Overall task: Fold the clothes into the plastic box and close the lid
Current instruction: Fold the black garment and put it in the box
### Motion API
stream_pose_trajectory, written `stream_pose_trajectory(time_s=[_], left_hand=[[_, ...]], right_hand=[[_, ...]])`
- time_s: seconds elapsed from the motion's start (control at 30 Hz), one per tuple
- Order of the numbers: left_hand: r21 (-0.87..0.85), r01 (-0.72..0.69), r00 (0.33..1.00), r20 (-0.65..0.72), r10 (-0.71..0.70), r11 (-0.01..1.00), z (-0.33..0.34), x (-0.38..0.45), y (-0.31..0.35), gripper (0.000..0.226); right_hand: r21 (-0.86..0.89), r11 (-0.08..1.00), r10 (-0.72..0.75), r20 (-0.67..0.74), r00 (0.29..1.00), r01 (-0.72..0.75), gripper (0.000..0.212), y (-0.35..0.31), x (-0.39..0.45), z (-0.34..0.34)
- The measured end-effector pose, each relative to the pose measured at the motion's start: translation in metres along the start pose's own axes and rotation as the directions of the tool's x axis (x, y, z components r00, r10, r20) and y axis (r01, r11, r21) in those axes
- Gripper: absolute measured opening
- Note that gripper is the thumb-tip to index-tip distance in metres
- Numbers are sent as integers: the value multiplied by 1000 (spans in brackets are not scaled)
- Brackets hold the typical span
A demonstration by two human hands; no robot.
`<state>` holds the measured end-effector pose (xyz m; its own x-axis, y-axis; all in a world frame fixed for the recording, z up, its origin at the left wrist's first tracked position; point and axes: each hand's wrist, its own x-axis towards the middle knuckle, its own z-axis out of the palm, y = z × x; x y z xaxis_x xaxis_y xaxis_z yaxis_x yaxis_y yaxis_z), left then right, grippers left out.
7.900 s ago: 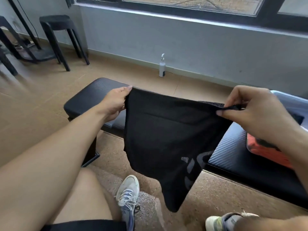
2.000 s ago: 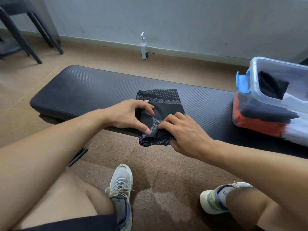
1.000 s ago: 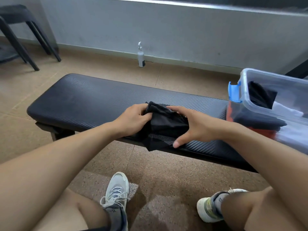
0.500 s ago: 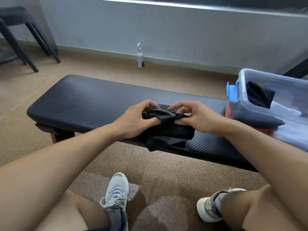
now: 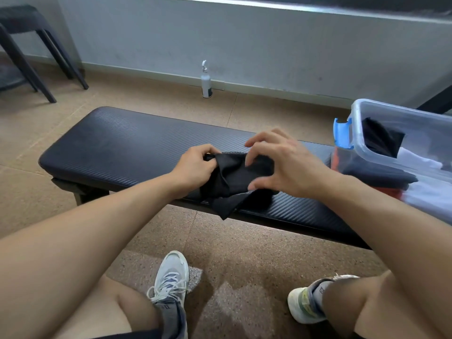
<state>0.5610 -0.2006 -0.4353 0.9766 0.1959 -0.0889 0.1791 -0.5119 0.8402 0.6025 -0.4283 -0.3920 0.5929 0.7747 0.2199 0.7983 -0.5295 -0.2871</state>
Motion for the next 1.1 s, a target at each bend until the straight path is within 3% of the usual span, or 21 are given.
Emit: stream_pose_trajectory(time_s=[0.1, 0.17, 0.23, 0.4, 0.47, 0.57, 0.6, 0.7, 0.77, 0.83, 0.97, 1.1], left_hand=[[-23, 48, 998, -34, -49, 999, 2, 4, -1, 12], [-42, 53, 998, -38, -55, 998, 4, 5, 0, 9], [-40, 42, 998, -35, -43, 998, 4, 4, 1, 8], [-47, 14, 998, 70, -10, 999, -7, 7, 4, 16], [-19, -45, 986, 158, 47, 999, -11, 6, 6, 29], [160, -183, 956, 259, 138, 970, -13, -3, 9, 85], [257, -251, 942, 289, 174, 933, -11, -4, 8, 93], [455, -353, 918, 337, 209, 818, -8, -1, 3, 67], [473, -334, 929, 310, 201, 815, -11, 3, 1, 45], [482, -317, 941, 269, 206, 817, -14, 5, -1, 32], [478, -268, 961, 199, 194, 836, -18, 10, -7, 30], [434, -241, 968, 173, 182, 868, -17, 10, -7, 51]], right_hand=[[-207, 977, -6, 232, 973, 55, 49, 1, -4, 12], [-241, 970, 17, 228, 974, 40, 38, 6, -5, 22], [-166, 986, 45, 165, 985, -17, 23, 9, -4, 27], [122, 965, 219, 104, 970, -231, 20, 12, 1, 34], [183, 937, 283, 103, 954, -298, 20, 15, 2, 37], [195, 908, 354, 117, 928, -371, 20, 17, 6, 42], [182, 902, 374, 121, 920, -391, 20, 18, 7, 44], [176, 866, 449, 138, 883, -468, 45, 17, 11, 44], [181, 841, 484, 166, 859, -509, 71, 17, 13, 38], [159, 830, 497, 222, 839, -534, 82, 19, 14, 31], [126, 796, 536, 307, 786, -592, 81, 24, 15, 21], [311, 713, 544, 320, 775, -629, 59, 21, 15, 21]])
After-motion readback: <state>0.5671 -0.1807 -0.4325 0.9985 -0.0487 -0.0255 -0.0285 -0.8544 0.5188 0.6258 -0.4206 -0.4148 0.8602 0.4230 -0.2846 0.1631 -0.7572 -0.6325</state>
